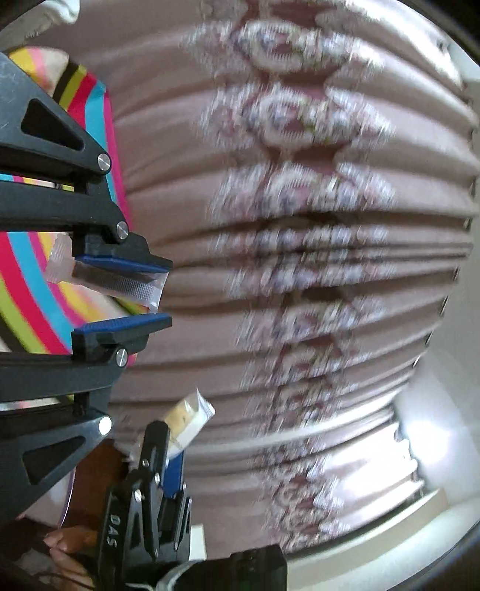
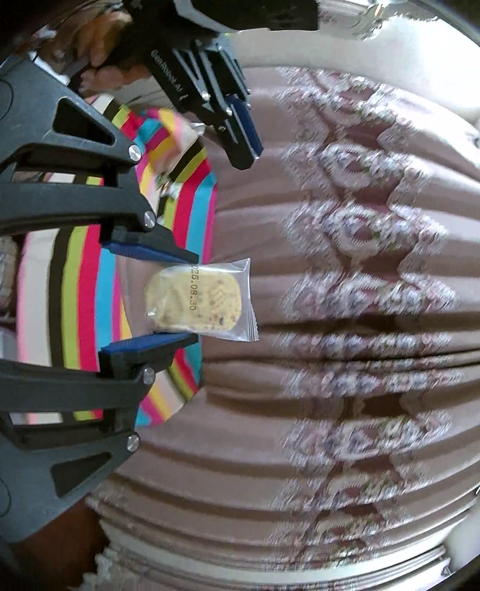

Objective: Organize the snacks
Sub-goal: 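Lift both held packets and carry them toward the white bin, then move both open grippers back over the snacks on the cloth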

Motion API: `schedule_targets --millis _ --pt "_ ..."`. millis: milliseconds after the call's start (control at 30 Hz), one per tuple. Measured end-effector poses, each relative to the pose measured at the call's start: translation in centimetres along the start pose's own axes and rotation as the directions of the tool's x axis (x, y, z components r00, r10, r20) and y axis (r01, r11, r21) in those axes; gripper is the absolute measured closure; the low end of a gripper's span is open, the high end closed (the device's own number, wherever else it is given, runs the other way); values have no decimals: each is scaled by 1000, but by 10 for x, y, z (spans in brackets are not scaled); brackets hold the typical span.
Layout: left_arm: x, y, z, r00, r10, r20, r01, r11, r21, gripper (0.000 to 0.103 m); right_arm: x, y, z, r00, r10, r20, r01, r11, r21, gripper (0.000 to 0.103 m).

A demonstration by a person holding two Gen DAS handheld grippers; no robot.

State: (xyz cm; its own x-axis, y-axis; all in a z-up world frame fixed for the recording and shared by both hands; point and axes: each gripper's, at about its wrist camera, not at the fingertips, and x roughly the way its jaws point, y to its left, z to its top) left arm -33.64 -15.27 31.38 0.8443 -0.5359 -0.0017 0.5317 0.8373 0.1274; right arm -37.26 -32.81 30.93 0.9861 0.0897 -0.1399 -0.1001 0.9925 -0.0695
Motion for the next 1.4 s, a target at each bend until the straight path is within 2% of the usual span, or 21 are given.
schedule_targets --millis 133,233,333,433,467,500,533,567,600,700,733,800,867,900,1000,1100,1133,1200,1233,1333,1400 --pt "35 -43 -20 976 -194 -99 190 981 -48 79 -5 -28 -30 989 -113 -97 109 993 -41 64" --pt "71 -84 -50 910 -355 -213 342 935 -98 79 -2 -65 -68 949 -216 -229 210 976 -50 64" --pt "110 -119 -88 811 -482 -330 444 876 -187 79 3 -103 -114 880 -273 -388 292 956 -13 64" --pt "144 -146 -132 693 -590 -415 509 808 -298 77 9 -134 -157 811 -267 -521 332 942 34 64" --pt "157 -152 -149 631 -643 -435 538 766 -352 73 14 -142 -173 780 -252 -572 338 940 46 63" --pt "169 -159 -168 566 -676 -472 553 736 -390 52 20 -148 -186 749 -241 -617 342 938 49 61" --pt "181 -165 -187 512 -672 -535 544 736 -404 33 28 -157 -200 706 -244 -665 368 929 49 50" --pt "194 -163 -209 502 -618 -605 489 780 -390 33 34 -162 -208 677 -259 -689 401 915 49 36" --pt "199 -154 -221 513 -582 -631 444 809 -385 33 39 -166 -211 661 -271 -700 427 902 54 34" --pt "201 -102 -240 556 -545 -628 341 838 -425 32 62 -157 -205 698 -227 -679 388 917 92 34" --pt "198 -80 -243 589 -514 -624 307 856 -416 28 73 -148 -203 704 -218 -676 362 929 77 34" --pt "193 -28 -248 678 -367 -637 194 925 -326 22 104 -121 -200 716 -191 -672 284 958 30 34" --pt "192 16 -253 727 -214 -652 67 968 -242 21 143 -88 -200 725 -142 -674 193 981 0 34" --pt "191 39 -257 736 -144 -662 -1 977 -213 21 159 -74 -202 726 -117 -678 159 987 0 34" --pt "186 119 -273 717 44 -696 -227 959 -173 20 219 -31 -205 713 -15 -701 62 997 42 34" --pt "183 203 -293 647 195 -737 -439 886 -151 20 269 13 -204 700 104 -706 -41 994 106 34" --pt "184 238 -301 616 228 -754 -504 850 -155 20 288 29 -203 693 144 -707 -82 989 121 34" --pt "183 287 -313 574 265 -775 -593 786 -171 20 318 51 -204 681 184 -709 -137 983 123 33" --pt "185 320 -322 551 275 -788 -651 732 -200 20 332 61 -204 677 197 -709 -161 980 118 31" --pt "194 387 -344 523 290 -802 -753 598 -275 20 376 86 -206 662 213 -719 -202 974 103 29" --pt "212 419 -354 505 309 -806 -794 531 -295 20 401 89 -209 656 230 -719 -209 970 120 29"
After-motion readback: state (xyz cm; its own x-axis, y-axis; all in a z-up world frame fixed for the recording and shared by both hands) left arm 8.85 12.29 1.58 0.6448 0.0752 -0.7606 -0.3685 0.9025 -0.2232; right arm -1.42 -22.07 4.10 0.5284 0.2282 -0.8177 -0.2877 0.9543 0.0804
